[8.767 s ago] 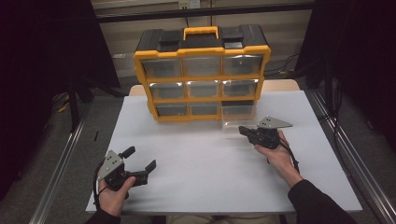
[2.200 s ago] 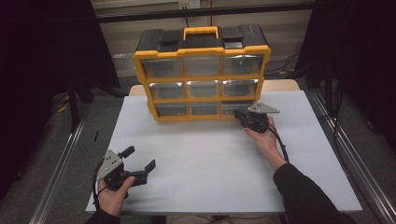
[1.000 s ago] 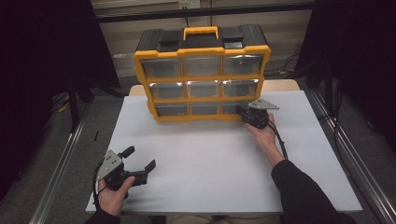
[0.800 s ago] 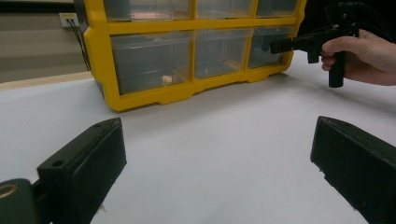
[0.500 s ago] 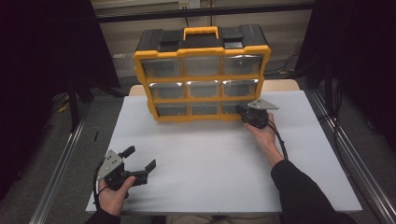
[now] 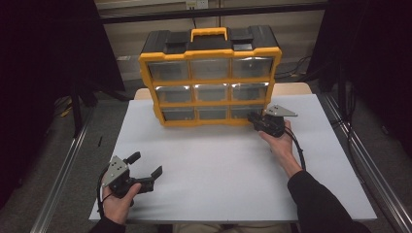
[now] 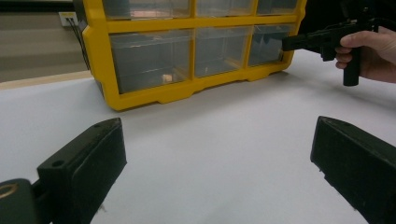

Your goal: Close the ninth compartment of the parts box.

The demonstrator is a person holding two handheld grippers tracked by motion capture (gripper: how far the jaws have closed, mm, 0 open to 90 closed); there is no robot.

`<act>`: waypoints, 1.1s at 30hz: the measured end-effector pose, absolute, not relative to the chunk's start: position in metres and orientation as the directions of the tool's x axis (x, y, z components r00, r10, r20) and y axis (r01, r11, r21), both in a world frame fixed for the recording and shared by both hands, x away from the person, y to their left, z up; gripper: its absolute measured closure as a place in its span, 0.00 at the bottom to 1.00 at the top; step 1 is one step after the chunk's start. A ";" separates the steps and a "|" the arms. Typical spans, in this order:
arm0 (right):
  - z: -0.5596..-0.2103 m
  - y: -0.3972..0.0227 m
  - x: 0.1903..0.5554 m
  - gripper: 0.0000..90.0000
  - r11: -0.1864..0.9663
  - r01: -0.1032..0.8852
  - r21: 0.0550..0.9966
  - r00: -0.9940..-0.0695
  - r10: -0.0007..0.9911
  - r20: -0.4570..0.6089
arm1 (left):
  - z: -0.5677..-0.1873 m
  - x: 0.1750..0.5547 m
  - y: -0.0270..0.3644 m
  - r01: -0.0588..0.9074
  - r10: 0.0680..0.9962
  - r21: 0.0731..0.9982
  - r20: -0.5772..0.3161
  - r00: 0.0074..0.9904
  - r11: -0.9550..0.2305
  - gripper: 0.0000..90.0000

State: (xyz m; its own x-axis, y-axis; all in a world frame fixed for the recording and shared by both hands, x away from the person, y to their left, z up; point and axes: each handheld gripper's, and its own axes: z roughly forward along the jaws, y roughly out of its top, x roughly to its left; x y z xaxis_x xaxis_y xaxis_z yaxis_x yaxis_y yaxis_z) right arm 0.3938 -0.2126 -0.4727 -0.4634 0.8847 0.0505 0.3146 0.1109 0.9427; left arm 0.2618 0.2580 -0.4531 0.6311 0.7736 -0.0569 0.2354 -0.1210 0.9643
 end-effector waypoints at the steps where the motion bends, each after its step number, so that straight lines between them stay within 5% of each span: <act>1: -0.472 -0.213 0.392 0.76 0.112 0.313 0.943 -0.461 0.886 0.048 | -0.453 0.262 0.258 0.237 0.774 0.964 -0.058 0.630 -0.120 0.03; 5: -0.469 -0.218 0.387 0.69 0.089 0.312 0.946 -0.455 0.888 0.066 | -0.453 0.262 0.259 0.237 0.776 0.964 -0.054 0.629 -0.124 0.03; 10: -0.465 -0.222 0.383 0.39 0.071 0.337 0.939 -0.443 0.892 0.091 | -0.453 0.264 0.259 0.235 0.780 0.965 -0.058 0.623 -0.117 0.03; 14: -0.464 -0.225 0.379 0.23 0.065 0.343 0.937 -0.444 0.890 0.101 | -0.453 0.264 0.257 0.242 0.779 0.964 -0.066 0.623 -0.113 0.03; 21: -0.461 -0.227 0.370 0.06 0.063 0.347 0.936 -0.446 0.889 0.105 | -0.453 0.264 0.258 0.241 0.781 0.964 -0.063 0.621 -0.114 0.03; 33: -0.450 -0.229 0.357 0.01 0.046 0.340 0.939 -0.465 0.877 0.125 | -0.453 0.259 0.263 0.234 0.784 0.966 -0.059 0.618 -0.112 0.03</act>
State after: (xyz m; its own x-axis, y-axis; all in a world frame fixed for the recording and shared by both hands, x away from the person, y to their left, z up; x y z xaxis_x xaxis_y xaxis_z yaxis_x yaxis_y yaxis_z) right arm 0.3569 -0.2289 -0.4495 -0.4647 0.8766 0.1250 0.3398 0.0461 0.9394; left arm 0.2587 0.2629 -0.4526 0.6179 0.7841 -0.0588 0.2336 -0.1117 0.9659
